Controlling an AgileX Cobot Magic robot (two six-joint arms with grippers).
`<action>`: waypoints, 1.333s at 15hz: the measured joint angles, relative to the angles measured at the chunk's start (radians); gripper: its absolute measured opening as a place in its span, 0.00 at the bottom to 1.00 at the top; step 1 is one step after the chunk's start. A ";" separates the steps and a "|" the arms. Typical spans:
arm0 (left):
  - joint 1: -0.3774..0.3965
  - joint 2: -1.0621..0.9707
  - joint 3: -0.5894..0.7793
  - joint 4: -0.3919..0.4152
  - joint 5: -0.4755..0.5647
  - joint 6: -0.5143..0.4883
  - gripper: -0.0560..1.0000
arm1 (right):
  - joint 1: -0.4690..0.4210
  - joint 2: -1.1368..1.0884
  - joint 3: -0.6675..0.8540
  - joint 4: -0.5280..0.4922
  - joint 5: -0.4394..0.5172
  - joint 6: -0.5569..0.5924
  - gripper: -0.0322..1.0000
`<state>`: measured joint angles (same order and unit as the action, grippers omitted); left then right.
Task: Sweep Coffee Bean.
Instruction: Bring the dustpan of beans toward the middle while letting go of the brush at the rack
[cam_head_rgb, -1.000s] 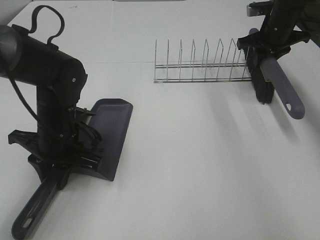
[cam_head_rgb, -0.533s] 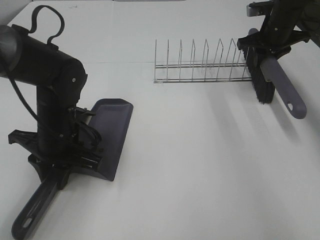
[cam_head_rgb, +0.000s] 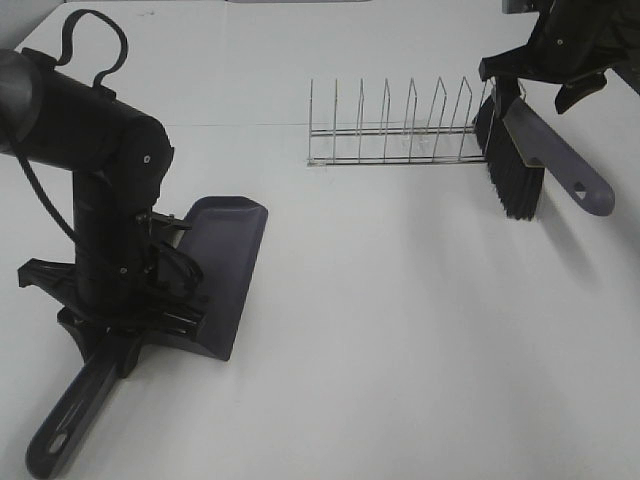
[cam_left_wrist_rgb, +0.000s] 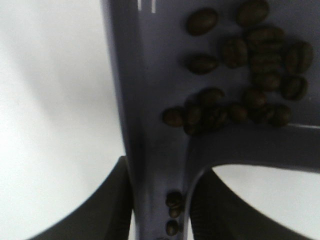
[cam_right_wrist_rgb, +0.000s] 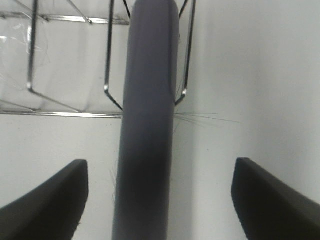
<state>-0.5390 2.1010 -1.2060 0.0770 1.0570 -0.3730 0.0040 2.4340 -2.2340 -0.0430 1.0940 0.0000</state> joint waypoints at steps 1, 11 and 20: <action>0.000 -0.010 0.000 -0.002 -0.016 0.000 0.30 | 0.000 -0.023 0.000 0.019 -0.003 0.000 0.68; 0.000 0.095 -0.266 -0.100 0.006 -0.003 0.30 | 0.000 -0.090 -0.003 0.171 0.070 -0.011 0.68; 0.000 0.120 -0.301 -0.138 0.097 -0.001 0.57 | 0.000 -0.090 -0.003 0.175 0.123 -0.013 0.68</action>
<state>-0.5390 2.2210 -1.5070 -0.0610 1.1540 -0.3740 0.0040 2.3440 -2.2370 0.1320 1.2170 -0.0130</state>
